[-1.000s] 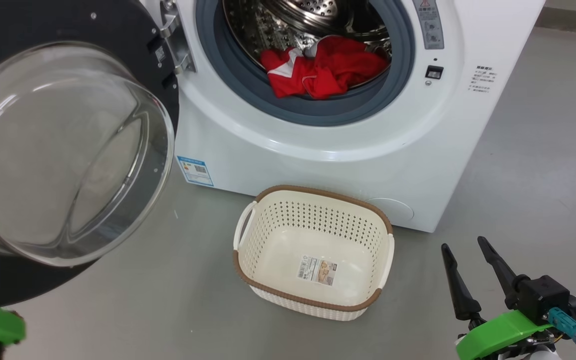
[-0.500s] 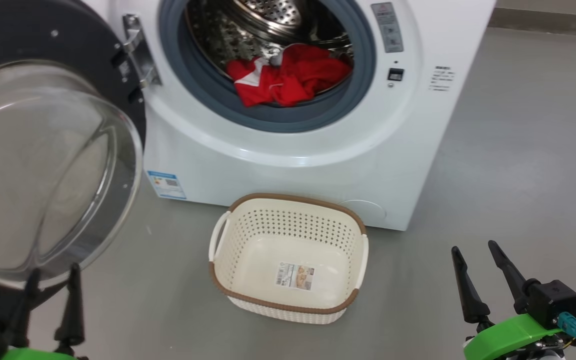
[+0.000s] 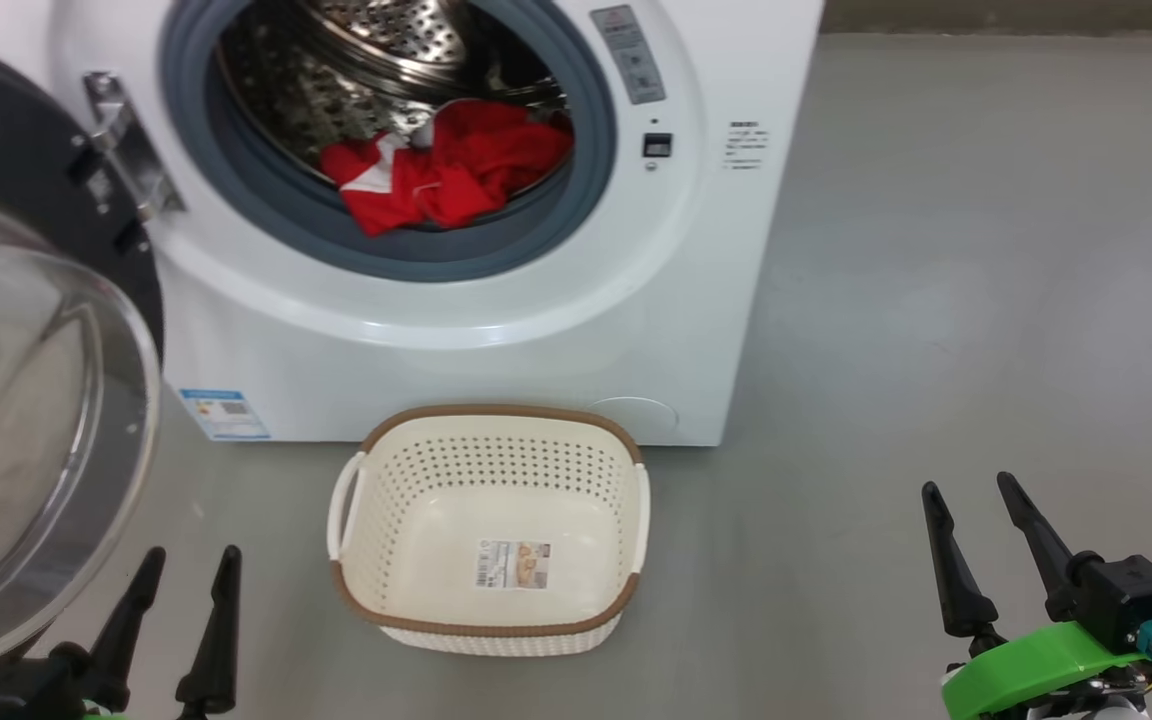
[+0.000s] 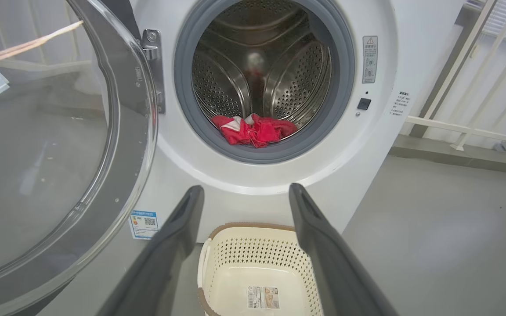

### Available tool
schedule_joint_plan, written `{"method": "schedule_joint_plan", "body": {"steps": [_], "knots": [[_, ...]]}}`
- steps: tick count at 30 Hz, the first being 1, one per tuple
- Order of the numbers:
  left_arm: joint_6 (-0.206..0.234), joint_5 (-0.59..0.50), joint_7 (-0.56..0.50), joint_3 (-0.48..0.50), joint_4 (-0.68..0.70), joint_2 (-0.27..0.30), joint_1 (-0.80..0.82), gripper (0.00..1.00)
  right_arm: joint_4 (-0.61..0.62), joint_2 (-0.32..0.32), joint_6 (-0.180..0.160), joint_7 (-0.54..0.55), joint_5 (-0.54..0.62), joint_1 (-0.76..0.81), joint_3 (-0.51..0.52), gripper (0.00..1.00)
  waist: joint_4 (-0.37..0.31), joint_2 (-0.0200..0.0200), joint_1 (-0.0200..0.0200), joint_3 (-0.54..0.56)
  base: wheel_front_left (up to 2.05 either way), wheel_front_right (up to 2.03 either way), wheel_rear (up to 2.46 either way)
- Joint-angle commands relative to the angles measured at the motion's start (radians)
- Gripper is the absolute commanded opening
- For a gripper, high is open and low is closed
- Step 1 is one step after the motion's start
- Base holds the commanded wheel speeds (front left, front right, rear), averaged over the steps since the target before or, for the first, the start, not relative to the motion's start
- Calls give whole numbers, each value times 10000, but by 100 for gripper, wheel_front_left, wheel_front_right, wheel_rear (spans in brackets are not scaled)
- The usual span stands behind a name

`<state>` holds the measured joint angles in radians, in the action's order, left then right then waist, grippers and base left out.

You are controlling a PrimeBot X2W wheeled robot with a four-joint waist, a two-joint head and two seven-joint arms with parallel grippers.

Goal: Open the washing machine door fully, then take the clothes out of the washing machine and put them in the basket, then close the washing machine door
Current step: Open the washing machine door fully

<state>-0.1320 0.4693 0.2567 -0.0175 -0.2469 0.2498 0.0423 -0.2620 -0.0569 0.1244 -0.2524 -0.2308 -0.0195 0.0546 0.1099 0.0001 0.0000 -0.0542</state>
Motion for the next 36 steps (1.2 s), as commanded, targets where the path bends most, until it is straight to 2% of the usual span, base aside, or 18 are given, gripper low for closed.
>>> {"method": "schedule_joint_plan", "body": {"steps": [1, 7, 13, 36], "knots": [[14, 110, 51, 283, 306, 354, 126, 100, 296, -57, 63, -93, -131, -68, -134, 100, -454, -1, 0, -41, 0, 0, 0], [14, 168, 51, 222, 401, 350, 24, 100, 351, -52, 63, -93, -128, -56, -66, 100, -898, -1, 0, -12, 0, 0, 0], [14, 163, 51, 193, 537, 302, -55, 100, 414, -50, 63, -93, -124, 50, 24, 100, -1059, -1, 0, 63, 0, 0, 0], [14, 14, 51, 451, 749, 279, -125, 100, 452, -19, 63, -93, -88, 14, 20, 100, -845, -1, 0, 42, 2, -4, 2]]}}
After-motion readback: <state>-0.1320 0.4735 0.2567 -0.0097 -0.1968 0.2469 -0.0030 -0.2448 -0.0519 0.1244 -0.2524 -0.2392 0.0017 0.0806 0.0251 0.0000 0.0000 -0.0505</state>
